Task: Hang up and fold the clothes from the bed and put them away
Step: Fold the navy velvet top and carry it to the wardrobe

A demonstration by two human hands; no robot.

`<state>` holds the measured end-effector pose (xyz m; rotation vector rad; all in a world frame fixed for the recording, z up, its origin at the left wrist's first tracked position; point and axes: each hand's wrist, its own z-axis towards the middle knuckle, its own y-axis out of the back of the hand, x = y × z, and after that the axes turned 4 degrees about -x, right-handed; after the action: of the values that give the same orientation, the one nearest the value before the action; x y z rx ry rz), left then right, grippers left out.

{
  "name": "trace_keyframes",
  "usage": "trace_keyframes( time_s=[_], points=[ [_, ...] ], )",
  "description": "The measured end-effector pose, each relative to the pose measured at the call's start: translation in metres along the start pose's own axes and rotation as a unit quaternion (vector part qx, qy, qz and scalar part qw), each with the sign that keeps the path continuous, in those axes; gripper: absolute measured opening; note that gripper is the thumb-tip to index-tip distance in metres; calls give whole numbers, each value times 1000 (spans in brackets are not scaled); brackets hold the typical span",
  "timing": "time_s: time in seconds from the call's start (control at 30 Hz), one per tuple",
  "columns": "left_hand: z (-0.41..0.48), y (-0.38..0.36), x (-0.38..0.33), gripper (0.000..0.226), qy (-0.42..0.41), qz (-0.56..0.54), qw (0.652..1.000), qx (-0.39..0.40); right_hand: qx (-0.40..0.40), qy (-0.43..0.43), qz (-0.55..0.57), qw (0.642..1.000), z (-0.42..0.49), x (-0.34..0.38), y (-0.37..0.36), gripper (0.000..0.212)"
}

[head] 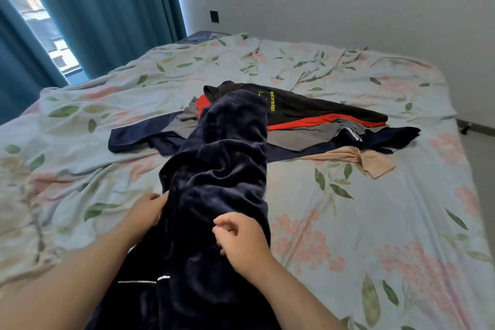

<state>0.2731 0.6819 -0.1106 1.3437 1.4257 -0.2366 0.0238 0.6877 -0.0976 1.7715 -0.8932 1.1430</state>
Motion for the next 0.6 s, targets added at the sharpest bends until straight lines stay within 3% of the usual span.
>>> trace_keyframes(
  time_s=[0.03, 0.13, 0.17, 0.23, 0.33, 0.47, 0.6],
  points=[
    [-5, -3, 8, 66, 0, -11, 999, 36, -37, 11, -25, 999, 3, -6, 8, 18],
    [-18, -12, 12, 71, -23, -45, 998, 33, -99, 76, -204, 971, 11, -24, 24, 32],
    [-22, -16, 10, 69, -19, -48, 998, 45, -129, 65, -233, 962, 11, -29, 26, 44],
    [-31, -20, 10, 59, -4, -29, 996, 82, -155, -51, -160, 974, 11, -35, 28, 63],
    [-43, -13, 27, 53, 43, 40, 987, 150, -22, -218, 35, 975, 4, -43, 28, 66],
    [-65, -2, 40, 54, 76, 17, 967, 241, 123, -198, 82, 969, -8, -40, 28, 71],
    [-89, 1, 18, 39, 38, -26, 982, 184, 119, -147, 109, 976, -15, -17, 33, 67]
  ],
)
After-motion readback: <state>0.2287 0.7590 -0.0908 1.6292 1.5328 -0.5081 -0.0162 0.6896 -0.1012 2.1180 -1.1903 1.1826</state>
